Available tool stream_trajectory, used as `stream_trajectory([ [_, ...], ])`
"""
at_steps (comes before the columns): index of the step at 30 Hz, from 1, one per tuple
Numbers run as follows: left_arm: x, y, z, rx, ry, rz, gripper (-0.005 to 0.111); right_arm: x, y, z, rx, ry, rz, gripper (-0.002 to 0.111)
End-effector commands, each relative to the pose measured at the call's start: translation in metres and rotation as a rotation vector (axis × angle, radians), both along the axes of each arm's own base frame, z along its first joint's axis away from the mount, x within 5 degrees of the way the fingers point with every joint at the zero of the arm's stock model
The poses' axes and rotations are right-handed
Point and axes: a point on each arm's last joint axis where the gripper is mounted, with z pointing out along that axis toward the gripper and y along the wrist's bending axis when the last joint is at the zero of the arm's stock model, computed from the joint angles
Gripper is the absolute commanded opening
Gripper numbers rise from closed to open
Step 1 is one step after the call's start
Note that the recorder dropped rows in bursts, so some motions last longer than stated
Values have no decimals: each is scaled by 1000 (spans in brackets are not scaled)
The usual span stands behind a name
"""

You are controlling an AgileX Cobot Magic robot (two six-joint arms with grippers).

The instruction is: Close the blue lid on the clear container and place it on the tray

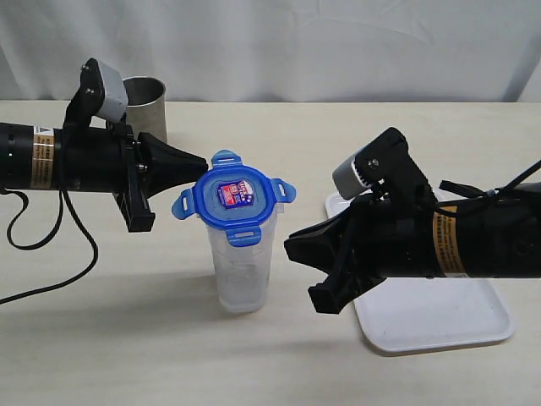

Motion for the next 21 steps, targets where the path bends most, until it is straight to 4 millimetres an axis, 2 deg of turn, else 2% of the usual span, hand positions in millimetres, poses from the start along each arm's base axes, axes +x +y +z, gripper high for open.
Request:
stream_trajectory([
  [1, -1, -3, -1, -8, 10, -14, 0, -1, 1, -1, 1, 0, 8, 4],
  [13, 1, -1, -1, 3, -6, 16, 0, 4, -4, 3, -39, -57, -46, 4],
  [21, -2, -4, 2, -31, -5, -22, 0, -2, 1, 6, 18, -42, 27, 4],
])
